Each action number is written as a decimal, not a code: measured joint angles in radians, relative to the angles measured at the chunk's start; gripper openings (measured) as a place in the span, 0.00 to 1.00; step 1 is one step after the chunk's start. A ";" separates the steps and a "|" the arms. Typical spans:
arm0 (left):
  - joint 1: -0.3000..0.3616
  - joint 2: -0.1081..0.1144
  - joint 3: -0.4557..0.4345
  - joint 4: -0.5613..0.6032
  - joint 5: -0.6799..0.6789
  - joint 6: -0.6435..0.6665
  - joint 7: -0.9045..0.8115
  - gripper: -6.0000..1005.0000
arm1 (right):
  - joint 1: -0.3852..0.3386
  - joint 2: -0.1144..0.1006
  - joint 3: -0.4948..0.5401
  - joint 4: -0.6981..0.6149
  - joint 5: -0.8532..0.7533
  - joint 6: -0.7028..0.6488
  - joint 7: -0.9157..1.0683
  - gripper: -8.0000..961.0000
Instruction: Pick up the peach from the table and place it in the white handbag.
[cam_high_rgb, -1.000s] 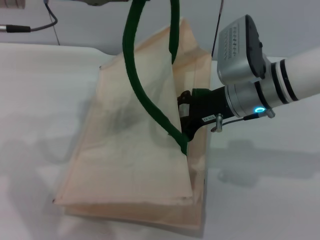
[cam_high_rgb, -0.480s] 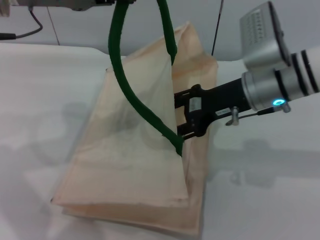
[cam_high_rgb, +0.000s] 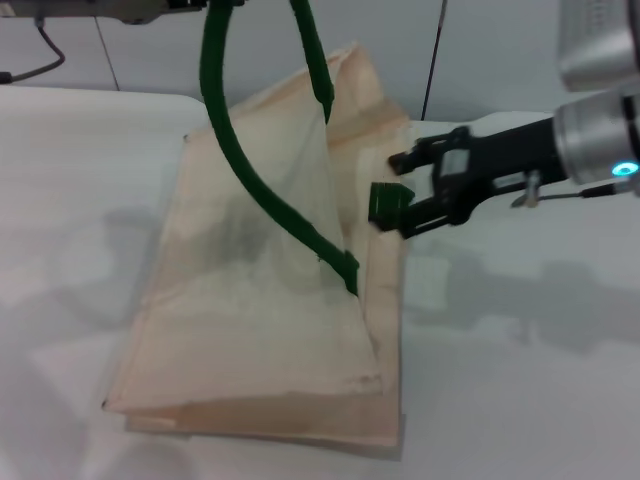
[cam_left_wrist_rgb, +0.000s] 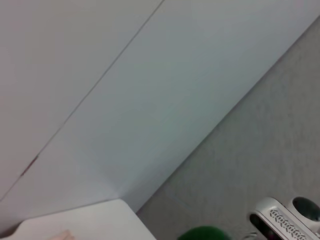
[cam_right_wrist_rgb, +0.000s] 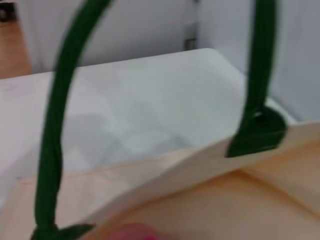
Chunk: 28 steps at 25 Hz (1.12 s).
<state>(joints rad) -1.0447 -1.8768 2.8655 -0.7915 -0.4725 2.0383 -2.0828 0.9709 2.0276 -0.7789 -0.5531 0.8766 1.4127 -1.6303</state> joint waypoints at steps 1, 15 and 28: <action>0.006 0.000 0.000 0.000 -0.010 0.000 0.000 0.23 | -0.019 0.000 0.000 -0.034 0.000 0.000 0.018 0.93; 0.053 0.000 0.000 -0.006 -0.049 -0.029 0.020 0.56 | -0.129 0.000 0.087 -0.174 0.005 -0.050 0.064 0.93; 0.161 -0.076 -0.002 -0.002 -0.227 -0.158 0.248 0.79 | -0.323 0.002 0.141 -0.081 0.505 -0.215 -0.230 0.92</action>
<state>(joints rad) -0.8840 -1.9523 2.8638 -0.7936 -0.6998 1.8801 -1.8345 0.6480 2.0300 -0.6380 -0.6338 1.3820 1.1977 -1.8605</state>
